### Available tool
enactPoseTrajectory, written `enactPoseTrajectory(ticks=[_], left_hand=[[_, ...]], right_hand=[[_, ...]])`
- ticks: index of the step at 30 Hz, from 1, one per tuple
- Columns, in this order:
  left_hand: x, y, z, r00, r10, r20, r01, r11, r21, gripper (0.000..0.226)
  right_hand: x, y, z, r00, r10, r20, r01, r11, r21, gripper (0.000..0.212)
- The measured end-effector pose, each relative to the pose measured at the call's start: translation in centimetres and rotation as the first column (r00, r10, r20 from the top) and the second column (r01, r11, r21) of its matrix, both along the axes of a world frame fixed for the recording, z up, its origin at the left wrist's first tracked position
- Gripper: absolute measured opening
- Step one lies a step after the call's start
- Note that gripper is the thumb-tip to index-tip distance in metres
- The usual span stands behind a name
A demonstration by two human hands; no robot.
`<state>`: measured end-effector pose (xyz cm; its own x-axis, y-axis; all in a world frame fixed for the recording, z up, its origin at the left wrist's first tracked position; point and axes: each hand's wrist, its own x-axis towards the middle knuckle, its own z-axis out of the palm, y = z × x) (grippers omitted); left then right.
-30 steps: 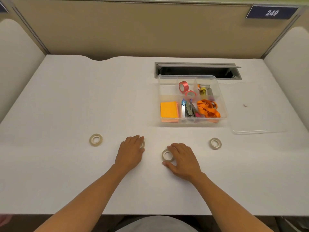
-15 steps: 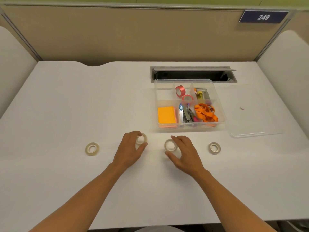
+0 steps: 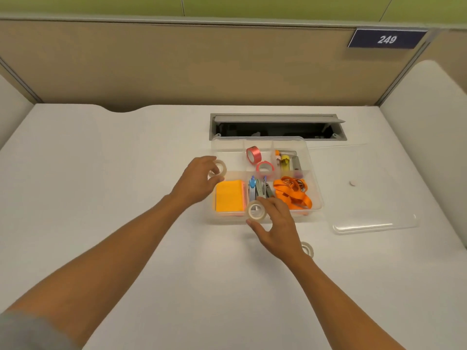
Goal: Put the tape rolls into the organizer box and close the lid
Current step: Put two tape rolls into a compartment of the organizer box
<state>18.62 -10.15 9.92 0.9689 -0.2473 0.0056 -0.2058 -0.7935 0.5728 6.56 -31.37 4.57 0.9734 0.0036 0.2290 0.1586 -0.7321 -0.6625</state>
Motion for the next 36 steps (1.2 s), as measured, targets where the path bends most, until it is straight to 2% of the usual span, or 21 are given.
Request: enactPoseTrajectory(ticks=[7, 13, 18, 22, 26, 30, 33, 36], left_hand=[[7.0, -4.5, -0.3, 0.996, 0.021, -0.091, -0.005, 0.985, 0.17, 0.026], [9.8, -5.6, -1.9, 0.961, -0.07, -0.266, 0.171, 0.91, 0.378, 0.034], [11.1, -5.9, -2.5, 0.932, -0.137, -0.335, 0.271, 0.878, 0.394, 0.037], [11.7, -5.8, -3.1, 0.93, -0.166, -0.327, 0.283, 0.892, 0.353, 0.041], [11.6, -5.2, -2.1, 0.979, -0.085, -0.186, 0.124, 0.97, 0.21, 0.038], [10.1, -3.1, -1.5, 0.982, 0.185, -0.026, -0.185, 0.983, -0.005, 0.029], [8.6, -1.6, -2.3, 0.939, 0.328, -0.098, -0.339, 0.932, -0.13, 0.031], [7.5, -0.5, -3.5, 0.902, 0.357, -0.244, -0.401, 0.901, -0.163, 0.036]], right_hand=[[0.7, -1.4, 0.0, 0.999, -0.028, -0.019, 0.028, 0.999, 0.024, 0.056], [0.8, -3.2, 0.1, 0.997, -0.063, -0.043, 0.063, 0.998, 0.018, 0.06], [2.3, -5.1, 0.4, 0.998, -0.056, -0.015, 0.056, 0.998, 0.008, 0.056], [4.3, -5.9, 0.5, 1.0, 0.03, 0.005, -0.03, 0.998, -0.063, 0.056], [7.3, -6.3, 1.2, 0.995, 0.094, -0.017, -0.095, 0.988, -0.124, 0.06], [11.4, -4.7, 2.8, 0.979, 0.171, -0.11, -0.185, 0.974, -0.131, 0.06], [15.3, -2.5, 3.8, 0.953, 0.269, -0.141, -0.29, 0.943, -0.165, 0.059], [19.2, 0.0, 4.0, 0.919, 0.355, -0.171, -0.388, 0.891, -0.237, 0.056]])
